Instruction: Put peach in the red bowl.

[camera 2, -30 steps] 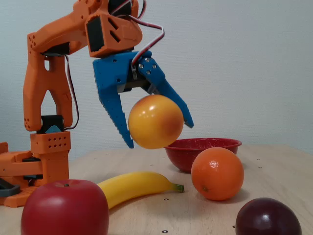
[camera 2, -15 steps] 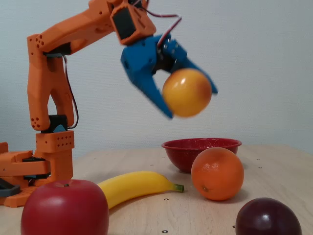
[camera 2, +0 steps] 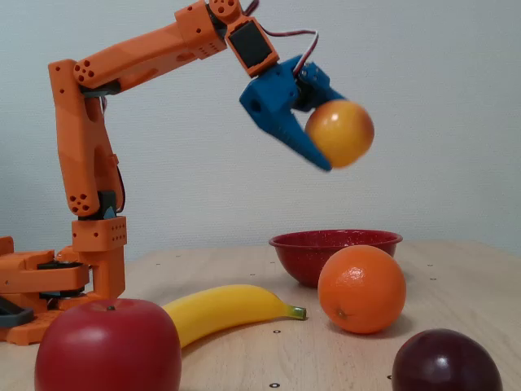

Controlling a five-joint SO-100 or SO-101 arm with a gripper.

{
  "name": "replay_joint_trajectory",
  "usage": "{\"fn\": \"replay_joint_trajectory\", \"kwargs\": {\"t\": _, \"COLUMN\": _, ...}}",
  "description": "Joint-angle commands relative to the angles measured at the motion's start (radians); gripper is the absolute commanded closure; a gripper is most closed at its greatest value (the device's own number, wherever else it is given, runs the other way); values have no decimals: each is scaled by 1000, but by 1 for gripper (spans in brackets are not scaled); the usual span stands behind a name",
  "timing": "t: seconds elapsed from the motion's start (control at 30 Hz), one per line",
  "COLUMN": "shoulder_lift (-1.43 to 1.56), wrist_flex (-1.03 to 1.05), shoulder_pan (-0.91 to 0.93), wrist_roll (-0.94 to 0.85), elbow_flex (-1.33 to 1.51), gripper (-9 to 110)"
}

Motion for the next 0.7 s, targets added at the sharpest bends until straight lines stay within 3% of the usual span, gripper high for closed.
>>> {"fn": "replay_joint_trajectory", "kwargs": {"t": 0.0, "shoulder_lift": 144, "wrist_flex": -63, "shoulder_pan": -71, "wrist_roll": 55, "elbow_flex": -63, "gripper": 102}}
{"fn": "replay_joint_trajectory", "kwargs": {"t": 0.5, "shoulder_lift": 160, "wrist_flex": -218, "shoulder_pan": -414, "wrist_roll": 354, "elbow_flex": 51, "gripper": 102}}
{"fn": "replay_joint_trajectory", "kwargs": {"t": 0.67, "shoulder_lift": 133, "wrist_flex": -268, "shoulder_pan": -469, "wrist_roll": 380, "elbow_flex": 121, "gripper": 102}}
